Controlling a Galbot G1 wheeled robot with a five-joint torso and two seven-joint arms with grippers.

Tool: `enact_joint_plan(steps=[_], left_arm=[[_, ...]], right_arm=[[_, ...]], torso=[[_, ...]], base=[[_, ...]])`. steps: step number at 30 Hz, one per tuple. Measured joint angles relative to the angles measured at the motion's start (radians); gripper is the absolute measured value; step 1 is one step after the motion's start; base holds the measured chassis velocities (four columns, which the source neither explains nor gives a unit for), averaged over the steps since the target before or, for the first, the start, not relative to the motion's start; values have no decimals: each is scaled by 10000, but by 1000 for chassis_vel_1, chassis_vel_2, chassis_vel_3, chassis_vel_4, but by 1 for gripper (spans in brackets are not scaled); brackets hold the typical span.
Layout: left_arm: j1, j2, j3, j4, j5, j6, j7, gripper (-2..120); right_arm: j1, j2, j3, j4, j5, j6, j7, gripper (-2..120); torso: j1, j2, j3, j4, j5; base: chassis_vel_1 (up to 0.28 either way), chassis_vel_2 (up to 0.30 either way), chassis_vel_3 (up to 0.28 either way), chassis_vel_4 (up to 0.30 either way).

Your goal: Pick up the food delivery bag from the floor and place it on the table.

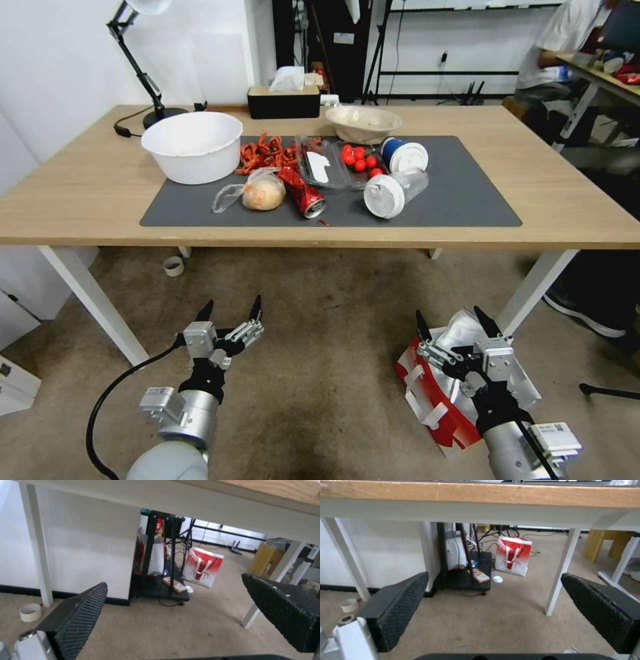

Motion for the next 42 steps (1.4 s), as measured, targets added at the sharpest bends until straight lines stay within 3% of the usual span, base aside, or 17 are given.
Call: enact_joint_plan(steps=[42], left_arm=[[-70, 82, 52, 169, 21, -109, 79, 100]], right_arm=[[55, 49, -17, -60, -10, 0, -28, 100]], torso=[[-634, -1718, -1084, 0, 0]], base=[[0, 0, 0, 0]])
